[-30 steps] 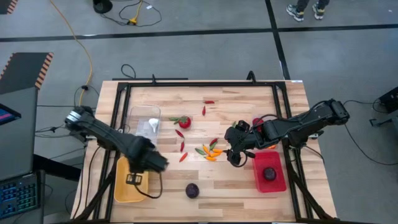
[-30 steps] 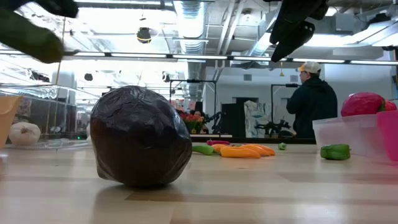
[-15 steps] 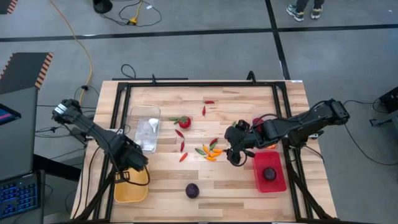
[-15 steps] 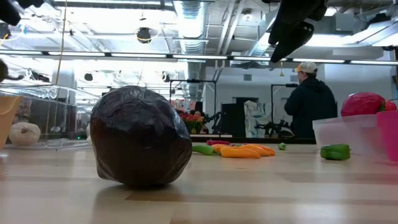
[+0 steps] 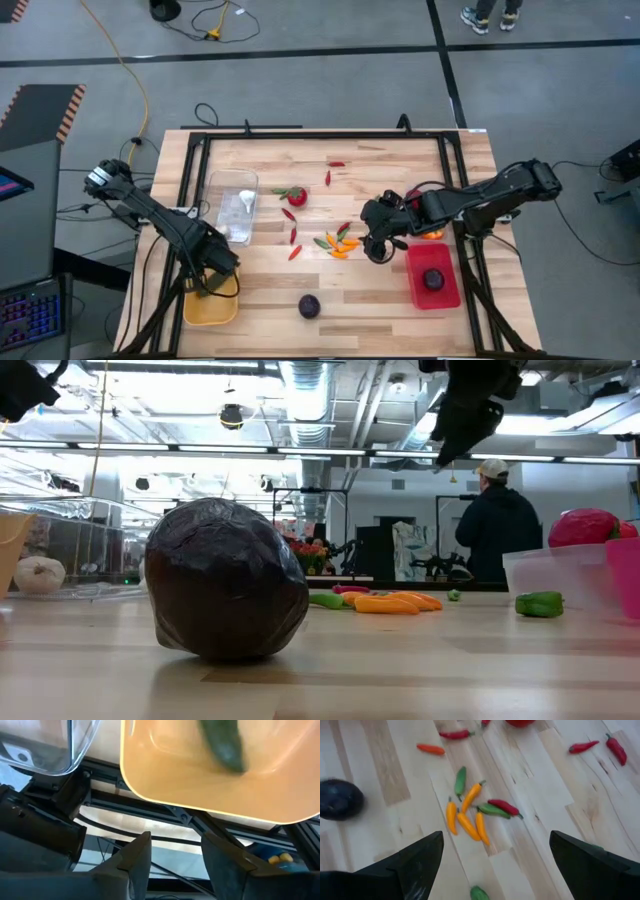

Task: Sort produce into baskets
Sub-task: Put the green chili pepper into the yellow bin

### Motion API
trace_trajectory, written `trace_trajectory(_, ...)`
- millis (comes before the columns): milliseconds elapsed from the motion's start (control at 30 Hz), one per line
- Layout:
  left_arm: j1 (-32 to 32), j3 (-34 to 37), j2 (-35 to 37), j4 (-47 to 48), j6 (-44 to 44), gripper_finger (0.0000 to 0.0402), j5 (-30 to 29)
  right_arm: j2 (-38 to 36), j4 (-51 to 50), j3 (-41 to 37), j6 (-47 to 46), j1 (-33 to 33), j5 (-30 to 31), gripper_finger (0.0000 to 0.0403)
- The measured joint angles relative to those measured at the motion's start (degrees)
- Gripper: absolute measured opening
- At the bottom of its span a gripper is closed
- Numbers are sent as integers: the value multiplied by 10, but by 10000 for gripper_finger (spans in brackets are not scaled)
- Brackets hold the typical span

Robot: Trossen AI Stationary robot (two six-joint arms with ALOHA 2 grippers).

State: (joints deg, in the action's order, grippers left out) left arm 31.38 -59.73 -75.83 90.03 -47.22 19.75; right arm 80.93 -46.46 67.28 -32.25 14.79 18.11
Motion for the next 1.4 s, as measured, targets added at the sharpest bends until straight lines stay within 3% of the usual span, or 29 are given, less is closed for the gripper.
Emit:
trace_trajectory(500, -2, 0, 0, -35, 10, 171, 4, 25, -9, -67, -3, 16, -52, 371)
trace_trajectory(967, -40, -1, 0, -59, 19, 171, 4, 152, -14, -67, 26, 20, -134, 322)
trace_trajectory(1400, -50, -1, 0, -70, 20, 171, 1, 223, -40, -64, 39, 15, -139, 317)
